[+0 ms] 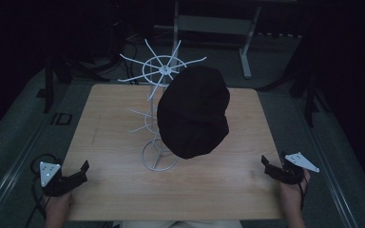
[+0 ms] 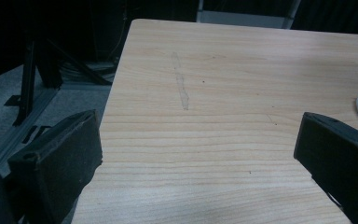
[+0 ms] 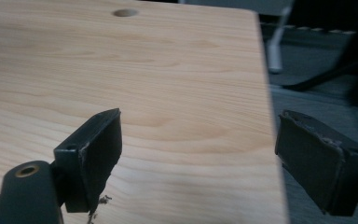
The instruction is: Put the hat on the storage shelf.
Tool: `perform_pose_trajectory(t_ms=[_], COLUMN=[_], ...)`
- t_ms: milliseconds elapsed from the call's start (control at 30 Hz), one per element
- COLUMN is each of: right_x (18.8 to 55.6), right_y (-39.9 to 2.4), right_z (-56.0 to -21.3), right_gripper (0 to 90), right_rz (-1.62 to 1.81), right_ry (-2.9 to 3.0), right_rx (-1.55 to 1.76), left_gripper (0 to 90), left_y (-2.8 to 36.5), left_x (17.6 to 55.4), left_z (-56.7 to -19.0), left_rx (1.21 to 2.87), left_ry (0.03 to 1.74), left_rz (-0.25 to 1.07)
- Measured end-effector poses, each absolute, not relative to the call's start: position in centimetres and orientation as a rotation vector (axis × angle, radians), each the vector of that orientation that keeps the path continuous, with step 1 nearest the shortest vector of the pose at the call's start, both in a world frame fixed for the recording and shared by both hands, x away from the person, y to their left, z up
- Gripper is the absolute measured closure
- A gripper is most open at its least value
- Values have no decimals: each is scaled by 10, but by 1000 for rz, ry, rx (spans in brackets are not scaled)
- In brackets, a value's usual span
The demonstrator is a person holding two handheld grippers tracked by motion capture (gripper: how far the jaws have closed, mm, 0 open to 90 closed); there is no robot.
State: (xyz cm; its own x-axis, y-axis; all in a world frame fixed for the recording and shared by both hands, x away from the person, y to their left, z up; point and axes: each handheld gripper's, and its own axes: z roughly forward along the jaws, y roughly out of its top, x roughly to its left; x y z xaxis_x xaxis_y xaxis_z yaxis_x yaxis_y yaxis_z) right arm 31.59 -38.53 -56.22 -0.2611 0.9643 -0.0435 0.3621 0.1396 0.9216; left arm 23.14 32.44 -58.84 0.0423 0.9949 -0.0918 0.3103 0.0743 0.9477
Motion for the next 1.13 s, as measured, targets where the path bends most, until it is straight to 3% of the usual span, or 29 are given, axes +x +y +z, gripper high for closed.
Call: perform_pose_trajectory(t_ms=[400,1133], right_x=[299,300], right_y=[-395,-404], right_z=[-570,-572], right_gripper=[119,119], right_rz=[921,973], right_ry=[1549,1532], right_rx=[1308,1273], left_gripper=[14,15], left_y=[324,325], left_x=[231,232], left_z=[-588,-588], left_rx=[1394,1393], left_ry=[1430,1432], left_rz=[939,935])
